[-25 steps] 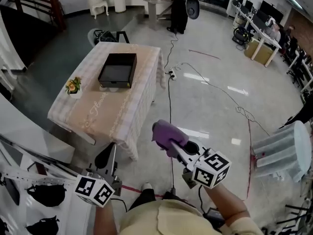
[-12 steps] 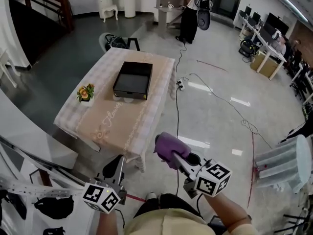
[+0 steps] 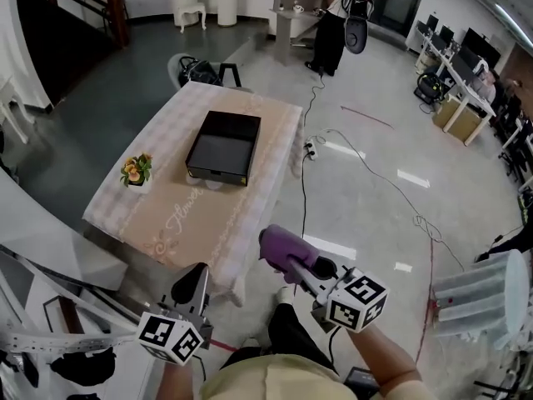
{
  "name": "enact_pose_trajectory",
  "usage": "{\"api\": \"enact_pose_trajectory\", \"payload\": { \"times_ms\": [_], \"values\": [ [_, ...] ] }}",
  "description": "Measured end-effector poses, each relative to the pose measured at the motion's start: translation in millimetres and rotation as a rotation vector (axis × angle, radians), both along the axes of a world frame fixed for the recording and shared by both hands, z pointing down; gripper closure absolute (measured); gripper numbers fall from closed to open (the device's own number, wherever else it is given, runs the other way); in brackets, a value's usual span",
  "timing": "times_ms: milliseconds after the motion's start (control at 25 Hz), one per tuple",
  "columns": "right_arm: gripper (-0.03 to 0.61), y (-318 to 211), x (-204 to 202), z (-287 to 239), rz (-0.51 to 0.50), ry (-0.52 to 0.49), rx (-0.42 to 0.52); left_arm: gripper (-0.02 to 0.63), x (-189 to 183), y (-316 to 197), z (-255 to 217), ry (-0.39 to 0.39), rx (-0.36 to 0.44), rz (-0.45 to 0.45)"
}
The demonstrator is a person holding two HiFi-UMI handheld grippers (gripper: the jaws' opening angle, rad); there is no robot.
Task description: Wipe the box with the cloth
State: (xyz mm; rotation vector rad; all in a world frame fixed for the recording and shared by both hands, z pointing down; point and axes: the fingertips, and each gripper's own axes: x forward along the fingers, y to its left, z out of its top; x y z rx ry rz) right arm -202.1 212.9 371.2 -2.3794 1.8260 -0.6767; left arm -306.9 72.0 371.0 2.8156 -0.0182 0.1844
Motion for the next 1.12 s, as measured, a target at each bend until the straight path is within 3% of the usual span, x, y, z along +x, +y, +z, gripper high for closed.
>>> {"api": "enact_pose_trajectory", "payload": {
  "times_ms": [160, 360, 680, 840, 1120],
  "values": [
    [0.497, -10, 40, -1, -0.042, 0.028, 0.011, 0.598, 42, -9, 0, 0.012, 0.015, -0.045],
    [0.497, -13, 110, 6, -0.056, 0.033, -0.02, 0.598, 104, -14, 12, -0.035, 0.027, -0.103],
    [0.497, -18, 211, 10, -0.12, 0.044, -0.034, 0.598, 179, -24, 31, -0.074, -0.037, -0.194],
    [0.497, -31, 251, 17, -0.119, 0.023, -0.033, 0.598, 197, -33, 30, -0.07, -0.051, -0.267],
    [0.497, -85, 289, 19, -0.162, 0.019, -0.011, 0.588, 202, -67, 30, -0.094, -0.044, -0.373]
  ]
}}
